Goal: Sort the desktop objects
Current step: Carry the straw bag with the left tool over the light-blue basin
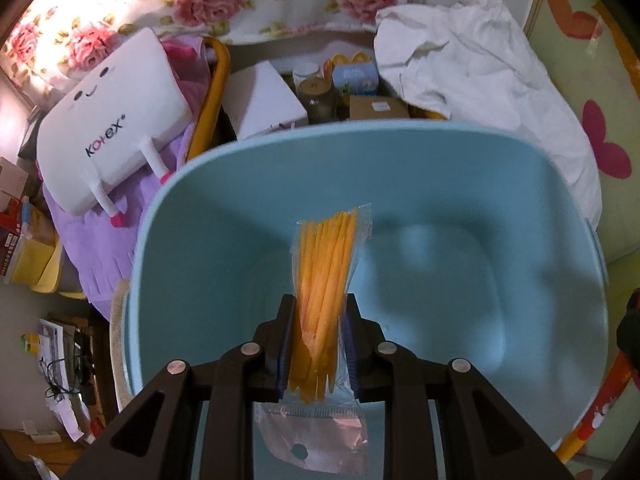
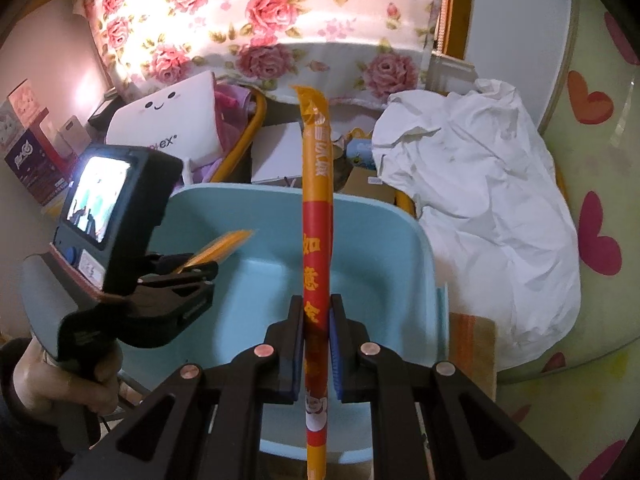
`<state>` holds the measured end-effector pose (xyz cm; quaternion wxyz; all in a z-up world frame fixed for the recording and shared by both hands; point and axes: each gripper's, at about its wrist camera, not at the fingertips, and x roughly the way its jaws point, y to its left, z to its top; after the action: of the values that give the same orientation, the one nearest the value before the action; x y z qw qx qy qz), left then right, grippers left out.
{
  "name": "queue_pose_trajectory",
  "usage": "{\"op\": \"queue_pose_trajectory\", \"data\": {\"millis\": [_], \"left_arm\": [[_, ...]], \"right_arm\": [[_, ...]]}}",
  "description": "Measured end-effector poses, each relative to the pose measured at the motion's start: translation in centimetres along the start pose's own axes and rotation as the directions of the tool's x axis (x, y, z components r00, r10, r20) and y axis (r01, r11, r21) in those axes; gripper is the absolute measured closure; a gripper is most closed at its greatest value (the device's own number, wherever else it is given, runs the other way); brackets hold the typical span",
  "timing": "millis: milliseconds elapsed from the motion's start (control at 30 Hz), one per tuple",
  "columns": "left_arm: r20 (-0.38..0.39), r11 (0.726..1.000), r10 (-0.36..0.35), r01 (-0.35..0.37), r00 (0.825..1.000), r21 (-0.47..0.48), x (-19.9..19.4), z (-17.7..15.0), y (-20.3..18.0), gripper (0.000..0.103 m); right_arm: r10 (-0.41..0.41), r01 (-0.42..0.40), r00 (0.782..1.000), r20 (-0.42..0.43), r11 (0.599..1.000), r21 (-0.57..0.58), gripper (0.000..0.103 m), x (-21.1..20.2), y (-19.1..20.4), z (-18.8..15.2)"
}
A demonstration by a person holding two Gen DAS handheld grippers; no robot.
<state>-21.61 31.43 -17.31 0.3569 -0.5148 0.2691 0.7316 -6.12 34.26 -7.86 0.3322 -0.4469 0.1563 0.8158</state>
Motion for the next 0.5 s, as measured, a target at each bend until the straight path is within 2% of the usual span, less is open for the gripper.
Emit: {"op": "queue_pose_trajectory", "data": {"millis": [267, 500], "left_arm": [[-0.105, 1.000, 0.008, -0.007, 0.994, 0.009, 3.7, 0.8, -0.2, 0.080], [-0.193, 1.000, 0.015, -0.014, 0.981, 0.008, 6.4, 1.2, -0.9, 0.080]], "right_arm": [[0.018, -0.018, 0.999, -0.048, 1.000, -0.003, 0.092, 2.6, -0.4, -0.1], [0.023, -0.023, 0.998, -0.059, 1.000, -0.005, 0.092, 3.6, -0.6, 0.2]]}}
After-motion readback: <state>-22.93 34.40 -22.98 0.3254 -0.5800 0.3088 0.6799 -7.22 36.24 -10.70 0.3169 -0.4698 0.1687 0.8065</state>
